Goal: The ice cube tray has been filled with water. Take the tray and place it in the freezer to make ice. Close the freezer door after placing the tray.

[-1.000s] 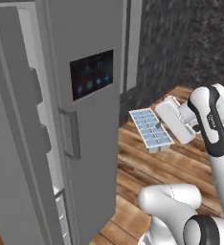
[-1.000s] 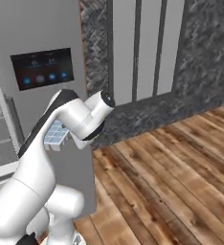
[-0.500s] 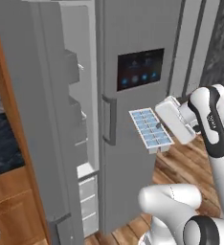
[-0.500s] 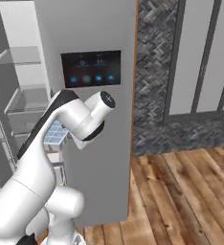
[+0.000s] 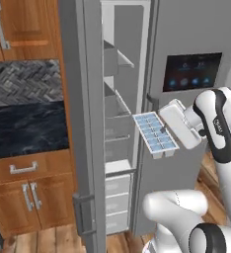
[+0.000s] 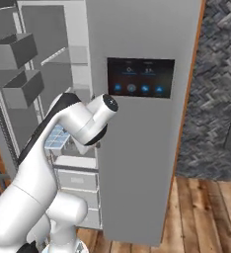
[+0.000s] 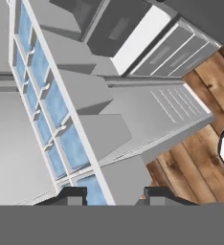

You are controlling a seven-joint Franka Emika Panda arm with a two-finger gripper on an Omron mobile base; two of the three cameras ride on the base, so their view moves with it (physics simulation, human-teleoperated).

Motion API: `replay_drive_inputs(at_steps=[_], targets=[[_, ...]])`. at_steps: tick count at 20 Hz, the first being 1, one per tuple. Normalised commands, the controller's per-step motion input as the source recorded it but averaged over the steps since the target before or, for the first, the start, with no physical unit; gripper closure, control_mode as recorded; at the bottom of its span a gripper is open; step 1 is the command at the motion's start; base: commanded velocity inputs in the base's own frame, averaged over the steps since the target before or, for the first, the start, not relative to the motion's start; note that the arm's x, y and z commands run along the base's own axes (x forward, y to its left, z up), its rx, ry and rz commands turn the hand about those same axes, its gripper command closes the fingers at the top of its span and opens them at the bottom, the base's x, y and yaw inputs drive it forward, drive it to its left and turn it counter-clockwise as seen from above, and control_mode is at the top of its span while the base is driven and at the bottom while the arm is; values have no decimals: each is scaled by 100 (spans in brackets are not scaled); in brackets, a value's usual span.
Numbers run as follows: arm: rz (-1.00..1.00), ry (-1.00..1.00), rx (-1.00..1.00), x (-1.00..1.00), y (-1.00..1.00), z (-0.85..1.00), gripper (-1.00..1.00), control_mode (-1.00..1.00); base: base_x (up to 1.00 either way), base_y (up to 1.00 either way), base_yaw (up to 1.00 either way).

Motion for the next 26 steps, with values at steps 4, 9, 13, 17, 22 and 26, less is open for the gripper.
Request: replay_drive_inputs(at_steps=[4, 9, 13, 17, 22, 26], targets=[[0, 0, 0, 0, 0, 0, 100, 100, 27, 0, 49], [0, 0, 0, 0, 0, 0, 100, 100, 21, 0, 41], [0, 0, 0, 0, 0, 0, 100, 100, 2, 0, 15], [0, 0, 0, 0, 0, 0, 100, 100, 0, 0, 0], [0, 0, 0, 0, 0, 0, 100, 100, 1, 0, -4], [0, 0, 0, 0, 0, 0, 100, 100, 13, -7, -4]])
